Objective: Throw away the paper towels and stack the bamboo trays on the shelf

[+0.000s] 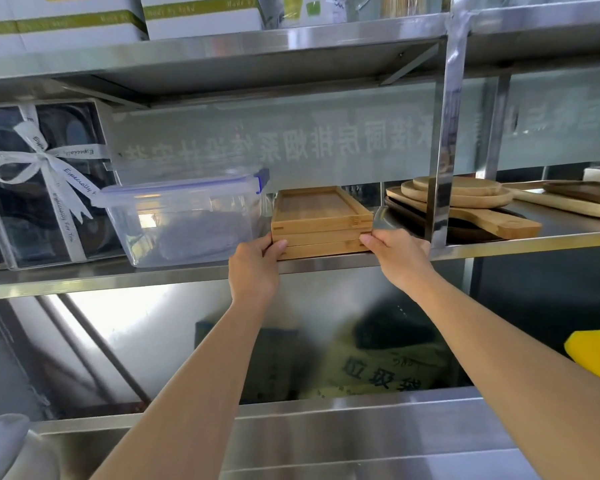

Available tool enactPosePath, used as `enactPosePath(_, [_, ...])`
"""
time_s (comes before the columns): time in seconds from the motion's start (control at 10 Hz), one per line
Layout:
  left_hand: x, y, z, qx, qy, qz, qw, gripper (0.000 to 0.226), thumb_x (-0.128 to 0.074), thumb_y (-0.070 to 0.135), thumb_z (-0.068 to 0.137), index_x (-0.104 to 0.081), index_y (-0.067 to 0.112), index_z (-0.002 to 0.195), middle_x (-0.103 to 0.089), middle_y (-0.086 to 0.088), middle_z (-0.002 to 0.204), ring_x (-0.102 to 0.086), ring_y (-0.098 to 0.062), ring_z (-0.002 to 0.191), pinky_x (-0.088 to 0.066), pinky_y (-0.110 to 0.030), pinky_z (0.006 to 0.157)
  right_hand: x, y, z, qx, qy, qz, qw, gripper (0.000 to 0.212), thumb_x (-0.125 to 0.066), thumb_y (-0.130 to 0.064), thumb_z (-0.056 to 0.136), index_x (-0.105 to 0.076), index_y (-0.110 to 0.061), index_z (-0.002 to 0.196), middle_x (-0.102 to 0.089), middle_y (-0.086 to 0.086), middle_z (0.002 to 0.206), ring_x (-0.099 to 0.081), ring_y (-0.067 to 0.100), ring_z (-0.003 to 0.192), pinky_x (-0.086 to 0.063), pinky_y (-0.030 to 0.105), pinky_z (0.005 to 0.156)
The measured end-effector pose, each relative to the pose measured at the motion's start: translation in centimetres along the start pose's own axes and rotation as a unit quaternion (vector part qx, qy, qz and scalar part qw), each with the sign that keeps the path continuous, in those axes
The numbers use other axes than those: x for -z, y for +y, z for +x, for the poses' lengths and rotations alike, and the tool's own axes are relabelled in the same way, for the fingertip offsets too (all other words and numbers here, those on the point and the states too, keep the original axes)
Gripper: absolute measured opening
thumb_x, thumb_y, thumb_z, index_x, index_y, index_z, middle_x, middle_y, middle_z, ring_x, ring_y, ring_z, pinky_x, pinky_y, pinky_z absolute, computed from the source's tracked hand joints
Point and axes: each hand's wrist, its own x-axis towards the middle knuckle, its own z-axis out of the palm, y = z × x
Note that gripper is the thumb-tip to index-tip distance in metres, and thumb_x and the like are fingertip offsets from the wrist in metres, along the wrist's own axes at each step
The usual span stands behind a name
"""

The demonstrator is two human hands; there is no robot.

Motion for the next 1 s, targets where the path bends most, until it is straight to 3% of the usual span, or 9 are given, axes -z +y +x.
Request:
enactPosePath(0.1, [0.11,0.07,0.30,0.003,-0.008,-0.001,1.000,0.033,-0.051,0.027,0.094,-0.064,0.007,0.117,-0.067,-0.011,0.111,-0.057,-0.021,0.090,-0.042,-0.027,0.086,-0.04,-0.16,-0.02,-0.003,-0.001,-0.006,1.000,0.037,-0.032,-0.034,0.099,-0.063,-0.016,0.106,-0.066,0.008,0.103,-0.052,0.026,0.108,-0.024,0.039,0.098])
enactPosePath(0.2, [0.23,0.03,0.45,-0.004,-0.015,-0.009,1.000,0.034,-0.052,0.027,0.094,-0.059,0.010,0.122,-0.065,-0.009,0.118,-0.060,-0.024,0.099,-0.044,-0.031,0.091,-0.28,-0.15,-0.12,-0.004,0.011,0.032,0.999,0.039,-0.031,-0.033,0.099,-0.047,-0.023,0.133,-0.065,0.003,0.114,-0.048,0.024,0.115,-0.021,0.036,0.099])
enactPosePath(0.3, [0.00,-0.01,0.37,-0.041,-0.013,0.010,0.999,0.035,-0.052,0.023,0.095,-0.053,0.016,0.129,-0.063,-0.005,0.122,-0.058,-0.025,0.110,-0.044,-0.036,0.098,-0.33,-0.30,-0.28,0.003,0.015,0.047,0.999,0.048,-0.030,-0.032,0.099,-0.022,-0.028,0.146,-0.062,0.003,0.123,-0.045,0.023,0.120,-0.019,0.036,0.101])
enactPosePath(0.4, [-0.26,-0.03,0.34,-0.044,-0.015,-0.007,0.999,0.037,-0.052,0.019,0.095,-0.051,0.016,0.132,-0.062,-0.004,0.124,-0.056,-0.024,0.113,-0.042,-0.037,0.102,-0.08,-0.53,-0.56,0.006,0.019,0.049,0.999,0.048,-0.029,-0.032,0.099,-0.017,-0.029,0.146,-0.061,0.007,0.125,-0.045,0.025,0.121,-0.018,0.037,0.105])
enactPosePath(0.7, [-0.52,-0.61,0.37,-0.055,0.001,-0.009,0.998,0.036,-0.052,0.018,0.095,-0.053,0.014,0.131,-0.066,-0.004,0.117,-0.061,-0.024,0.108,-0.046,-0.040,0.102,-0.23,-0.67,-0.15,-0.010,0.040,0.060,0.997,0.044,-0.023,-0.034,0.100,-0.027,-0.029,0.144,-0.062,0.006,0.118,-0.045,0.023,0.122,-0.018,0.040,0.108])
enactPosePath(1.0, [-0.17,-0.90,0.47,-0.041,-0.004,-0.011,0.999,0.044,-0.052,0.027,0.094,-0.045,0.017,0.136,-0.057,-0.002,0.133,-0.055,-0.024,0.121,-0.041,-0.040,0.105,0.36,-1.06,-0.49,-0.019,0.024,0.062,0.998,0.046,-0.018,-0.036,0.100,-0.019,-0.029,0.146,-0.060,0.007,0.125,-0.042,0.023,0.126,-0.016,0.041,0.108])
